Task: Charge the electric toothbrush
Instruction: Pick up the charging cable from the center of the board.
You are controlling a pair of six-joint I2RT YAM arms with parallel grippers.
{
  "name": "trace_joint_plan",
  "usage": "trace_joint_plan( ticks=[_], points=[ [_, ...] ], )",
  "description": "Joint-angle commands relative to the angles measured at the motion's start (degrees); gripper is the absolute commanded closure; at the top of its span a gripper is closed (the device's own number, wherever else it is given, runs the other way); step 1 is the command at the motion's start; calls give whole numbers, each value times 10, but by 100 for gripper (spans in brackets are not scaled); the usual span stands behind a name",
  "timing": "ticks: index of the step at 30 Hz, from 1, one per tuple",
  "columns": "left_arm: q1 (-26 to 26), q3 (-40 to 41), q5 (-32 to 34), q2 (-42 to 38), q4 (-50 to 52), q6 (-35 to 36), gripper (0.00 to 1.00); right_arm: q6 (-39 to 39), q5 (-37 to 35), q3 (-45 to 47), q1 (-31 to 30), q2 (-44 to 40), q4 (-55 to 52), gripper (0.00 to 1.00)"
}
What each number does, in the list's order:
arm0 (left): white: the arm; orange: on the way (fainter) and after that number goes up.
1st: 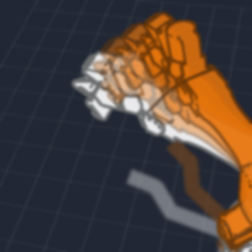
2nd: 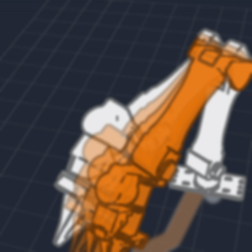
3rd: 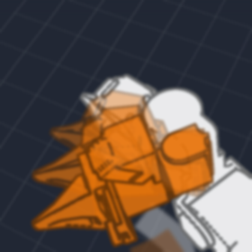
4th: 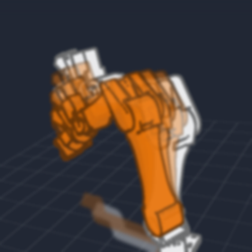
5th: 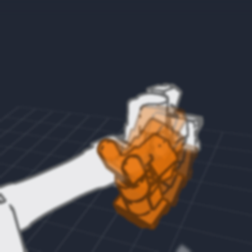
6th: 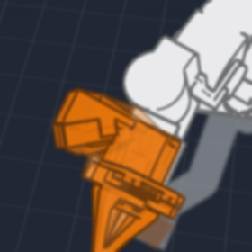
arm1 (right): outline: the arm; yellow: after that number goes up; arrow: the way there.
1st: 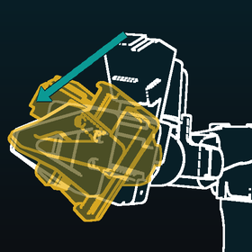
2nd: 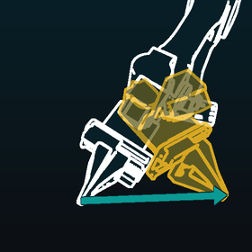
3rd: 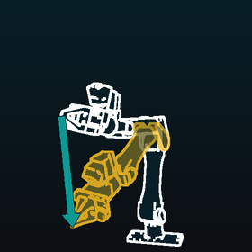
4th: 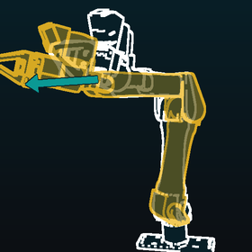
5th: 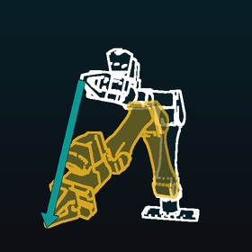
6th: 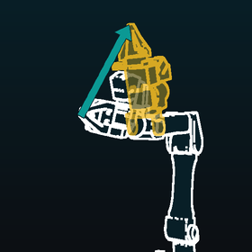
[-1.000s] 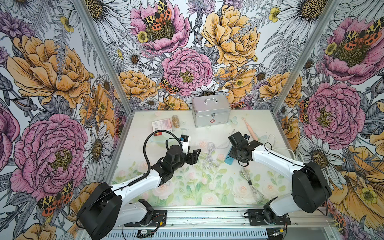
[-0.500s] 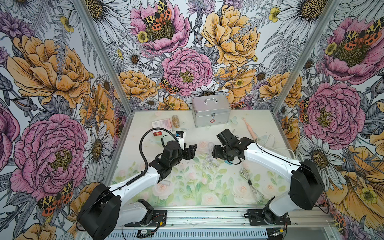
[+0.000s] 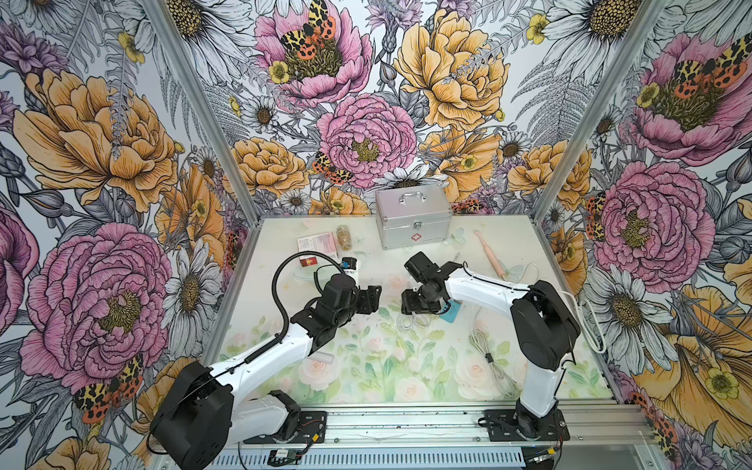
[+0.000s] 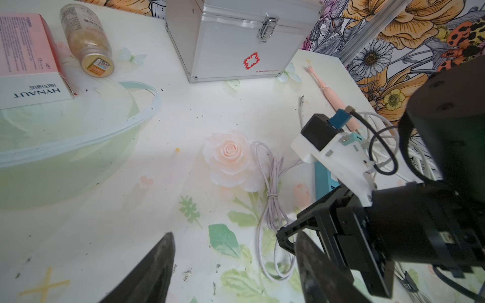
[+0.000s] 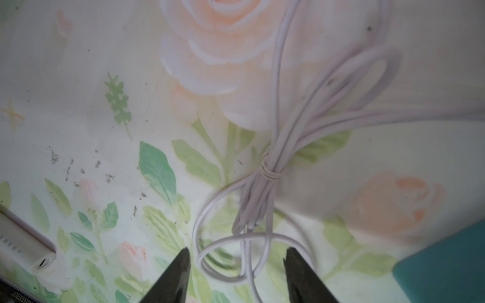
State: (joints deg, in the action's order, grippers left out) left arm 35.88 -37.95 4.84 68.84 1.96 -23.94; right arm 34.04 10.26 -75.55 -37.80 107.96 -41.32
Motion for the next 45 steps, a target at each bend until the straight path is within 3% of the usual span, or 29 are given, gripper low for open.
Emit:
trace_joint_plan(
  ticks=[1,7,13,17,25,32,45],
  points=[
    [4,-25,23,13,5,-8,27,-15,-6,-50,4,18,2,41],
    [13,-60,20,54,-5,9,27,91,-95,-122,51,19,2,40],
    [14,-96,7,91,-11,26,27,132,-209,-170,126,47,1,42],
    [8,-116,-5,107,-13,42,27,137,-193,-220,183,112,1,48],
    [0,-130,-28,127,-24,54,26,122,-235,-294,224,196,-12,52],
    [-5,-134,-33,139,-26,56,25,112,-228,-330,230,242,-20,61],
    [-14,-132,-36,143,-32,51,25,117,-228,-353,248,284,-35,67]
  ],
)
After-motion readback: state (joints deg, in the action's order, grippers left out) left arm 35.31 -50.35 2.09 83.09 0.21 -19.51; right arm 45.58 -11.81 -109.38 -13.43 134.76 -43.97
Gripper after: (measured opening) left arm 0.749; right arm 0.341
